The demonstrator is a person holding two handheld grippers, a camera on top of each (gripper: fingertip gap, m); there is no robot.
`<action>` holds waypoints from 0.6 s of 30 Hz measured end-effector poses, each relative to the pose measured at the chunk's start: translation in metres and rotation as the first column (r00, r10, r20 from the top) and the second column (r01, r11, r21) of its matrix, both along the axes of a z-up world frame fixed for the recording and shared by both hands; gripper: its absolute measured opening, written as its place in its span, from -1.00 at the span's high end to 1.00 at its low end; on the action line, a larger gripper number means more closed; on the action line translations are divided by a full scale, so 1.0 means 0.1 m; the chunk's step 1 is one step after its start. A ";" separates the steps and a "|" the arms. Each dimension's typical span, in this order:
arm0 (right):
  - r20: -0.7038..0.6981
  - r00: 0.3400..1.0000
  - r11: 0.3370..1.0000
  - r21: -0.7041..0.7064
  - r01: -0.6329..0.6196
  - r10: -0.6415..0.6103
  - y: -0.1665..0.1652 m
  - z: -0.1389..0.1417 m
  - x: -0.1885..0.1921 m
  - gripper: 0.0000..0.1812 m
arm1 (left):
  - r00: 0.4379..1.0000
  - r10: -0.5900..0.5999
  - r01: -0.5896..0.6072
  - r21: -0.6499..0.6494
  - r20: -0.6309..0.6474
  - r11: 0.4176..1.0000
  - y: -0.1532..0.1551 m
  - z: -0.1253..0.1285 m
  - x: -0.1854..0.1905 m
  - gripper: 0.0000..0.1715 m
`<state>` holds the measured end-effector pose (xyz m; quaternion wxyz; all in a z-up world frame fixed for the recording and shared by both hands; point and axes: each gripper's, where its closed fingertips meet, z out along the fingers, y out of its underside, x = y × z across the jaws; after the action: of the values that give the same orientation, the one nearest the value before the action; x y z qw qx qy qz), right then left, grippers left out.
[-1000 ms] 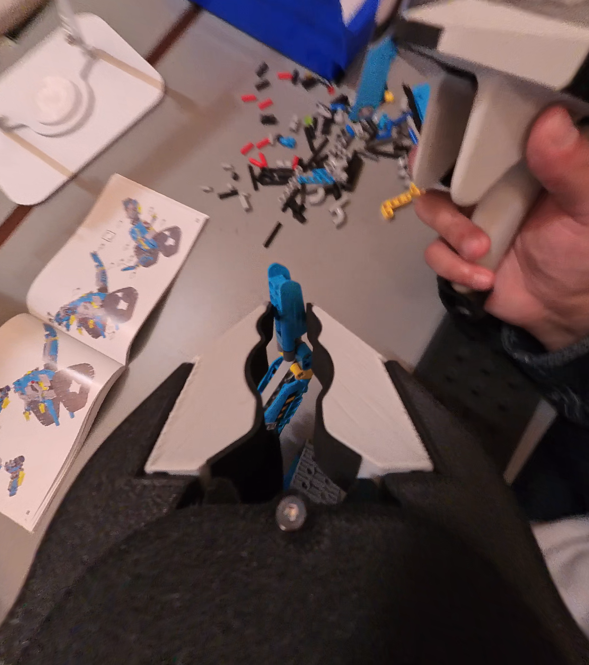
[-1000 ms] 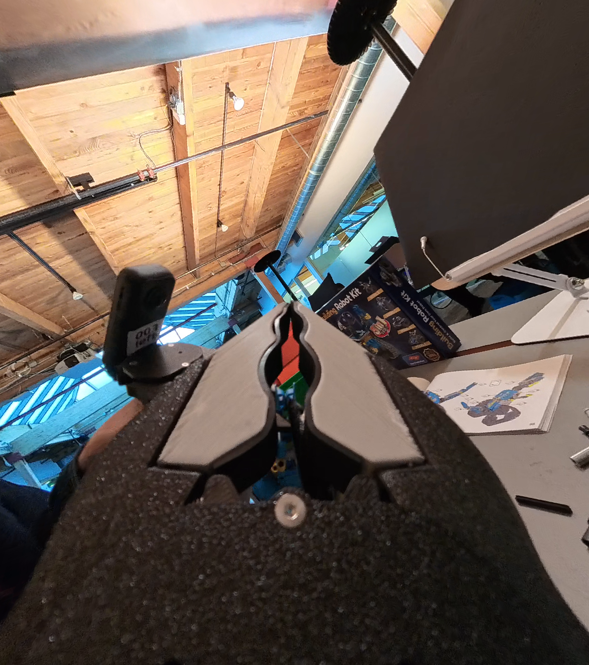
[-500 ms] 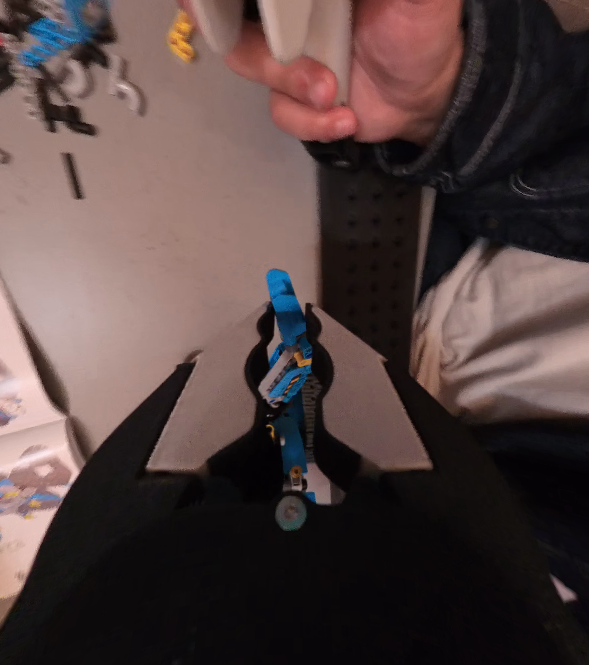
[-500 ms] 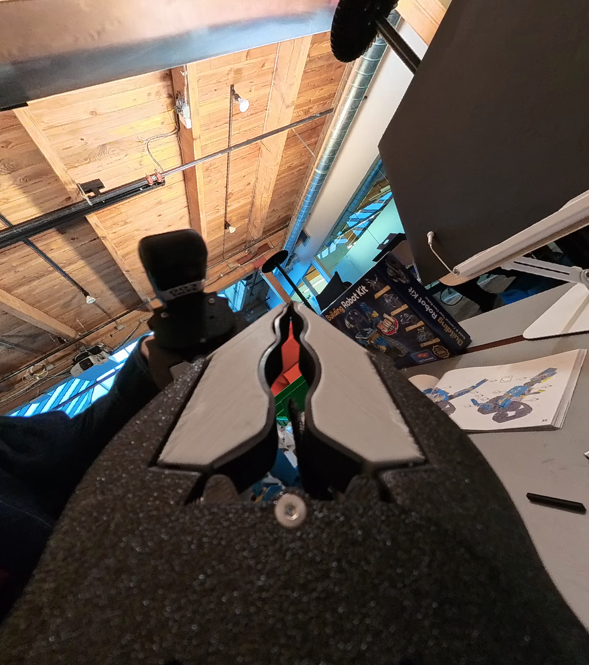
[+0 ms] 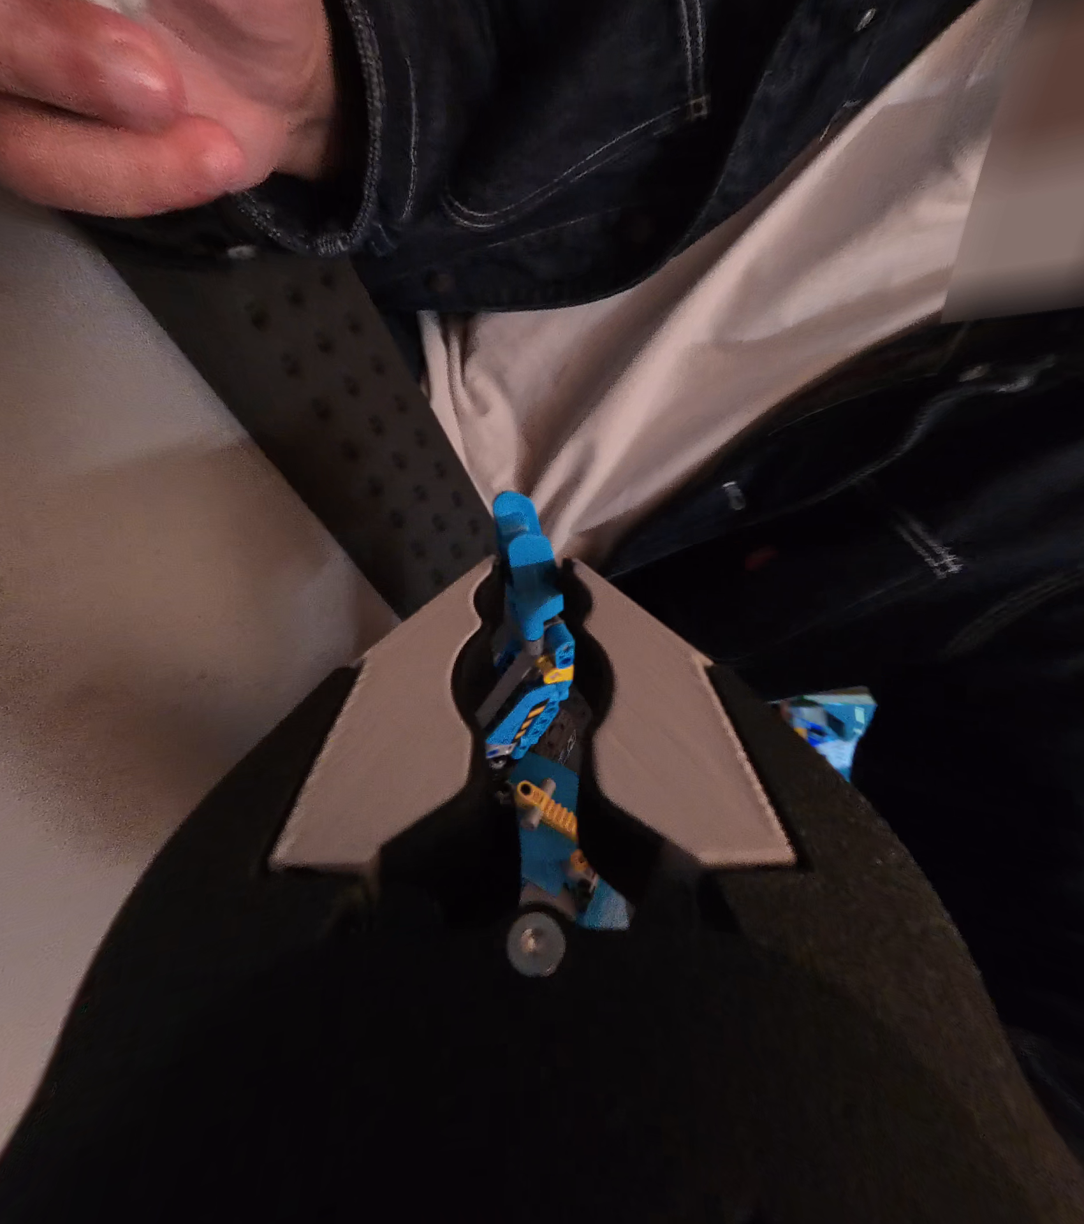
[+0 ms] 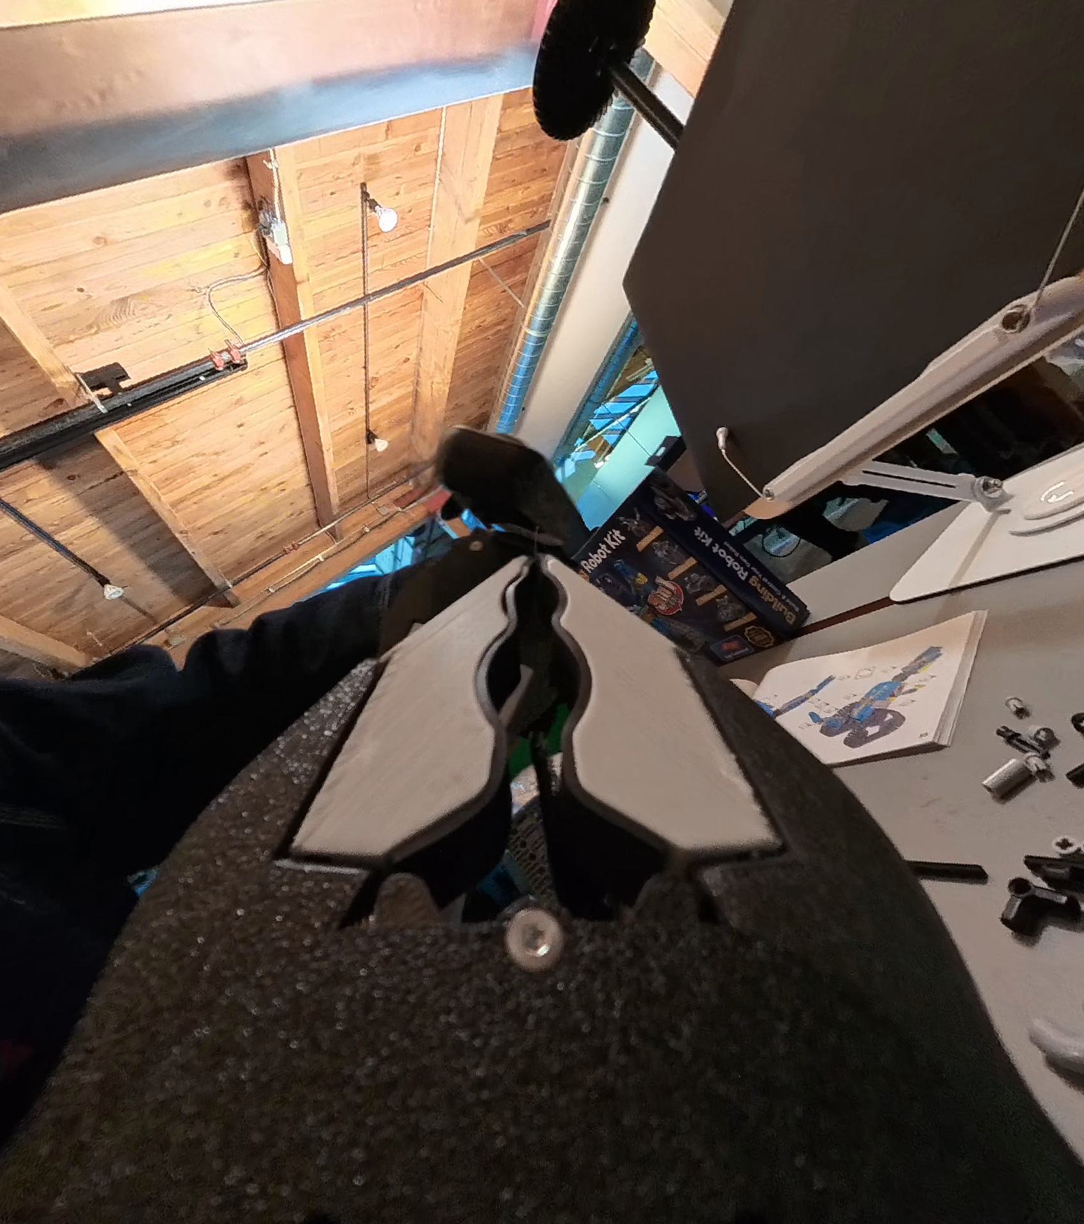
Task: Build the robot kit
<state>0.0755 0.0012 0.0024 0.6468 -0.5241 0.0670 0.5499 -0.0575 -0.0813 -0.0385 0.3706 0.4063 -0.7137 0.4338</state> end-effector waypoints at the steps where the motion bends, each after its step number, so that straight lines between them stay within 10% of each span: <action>1: 0.009 1.000 1.000 -0.007 0.004 -0.004 0.01 -0.02 0.00 1.00 | 1.000 -0.018 0.018 -0.046 -0.017 0.999 0.02 -0.02 0.03 0.81; 9: 0.052 0.983 0.984 -0.029 0.177 -0.176 -0.04 -0.11 0.28 1.00 | 0.993 -0.082 0.050 -0.318 -0.087 0.947 0.18 -0.06 0.36 0.80; 18: 0.026 0.961 0.961 -0.020 0.276 -0.276 -0.58 -0.09 0.25 1.00 | 0.959 0.275 -0.283 0.221 0.067 0.933 0.31 -0.38 0.62 0.27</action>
<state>0.1000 -0.0571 -0.0070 0.7117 -0.5234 0.1385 0.4476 0.0049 -0.0507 -0.0767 0.2435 0.5355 -0.7003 0.4043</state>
